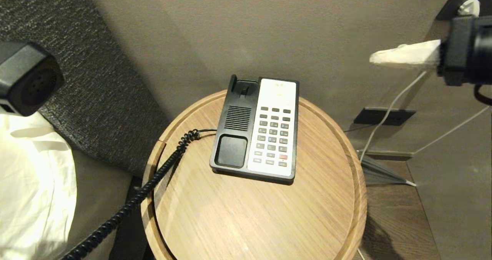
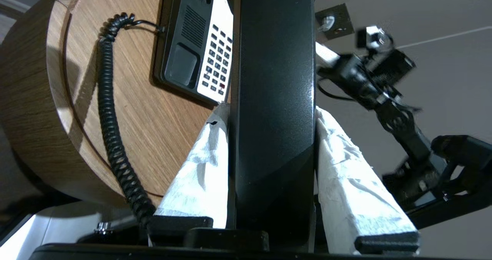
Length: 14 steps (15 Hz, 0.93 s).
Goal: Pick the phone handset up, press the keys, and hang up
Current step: Dial the number
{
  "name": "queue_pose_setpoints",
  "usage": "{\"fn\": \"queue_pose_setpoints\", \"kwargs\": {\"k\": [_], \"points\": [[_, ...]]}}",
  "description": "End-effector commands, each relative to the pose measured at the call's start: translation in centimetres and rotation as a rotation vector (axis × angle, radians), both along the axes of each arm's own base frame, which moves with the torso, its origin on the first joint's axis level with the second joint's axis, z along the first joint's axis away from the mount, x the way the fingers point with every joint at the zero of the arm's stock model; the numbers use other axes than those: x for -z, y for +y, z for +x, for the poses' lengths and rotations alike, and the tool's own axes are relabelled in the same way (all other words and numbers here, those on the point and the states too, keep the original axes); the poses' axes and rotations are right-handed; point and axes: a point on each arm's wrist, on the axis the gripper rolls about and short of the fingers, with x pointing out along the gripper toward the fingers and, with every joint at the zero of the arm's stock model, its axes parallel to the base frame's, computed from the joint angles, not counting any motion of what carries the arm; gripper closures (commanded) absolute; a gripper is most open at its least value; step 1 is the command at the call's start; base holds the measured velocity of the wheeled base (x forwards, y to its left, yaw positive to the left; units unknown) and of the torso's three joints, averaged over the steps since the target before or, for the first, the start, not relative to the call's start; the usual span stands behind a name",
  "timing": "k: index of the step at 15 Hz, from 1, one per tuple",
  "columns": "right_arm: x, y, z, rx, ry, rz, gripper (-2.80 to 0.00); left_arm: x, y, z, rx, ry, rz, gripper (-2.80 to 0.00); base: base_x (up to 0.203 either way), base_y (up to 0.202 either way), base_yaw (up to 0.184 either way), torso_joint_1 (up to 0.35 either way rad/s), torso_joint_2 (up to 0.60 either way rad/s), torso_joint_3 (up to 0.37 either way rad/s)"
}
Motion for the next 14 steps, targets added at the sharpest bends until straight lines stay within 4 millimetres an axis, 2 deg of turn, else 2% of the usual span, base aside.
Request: {"fn": "queue_pose_setpoints", "kwargs": {"k": [1,3,7,10,14], "points": [[2.7,5.7,2.3,-0.065,0.105,-0.045,0.00,0.6,0.2,-0.3,-0.002,0.008,-0.006,0.00,0.000,0.000,0.000,0.000,0.00,0.000],[3.2,7.0,2.7,-0.023,0.087,-0.043,0.00,0.8,0.3,-0.4,-0.003,0.003,-0.010,0.00,0.000,0.000,0.000,0.000,0.00,0.000],[4.6,7.1,3.0,0.031,0.116,-0.080,0.00,0.7,0.3,-0.3,-0.002,-0.004,-0.017,0.00,0.000,0.000,0.000,0.000,0.00,0.000],[5.5,7.5,2.1,0.000,0.148,-0.094,0.00,0.8,0.2,-0.3,-0.002,-0.001,-0.014,0.00,0.000,0.000,0.000,0.000,0.00,0.000],[7.2,8.0,2.0,-0.016,0.193,-0.131,0.00,1.1,0.1,-0.2,-0.002,0.009,-0.005,0.00,0.000,0.000,0.000,0.000,0.00,0.000]]}}
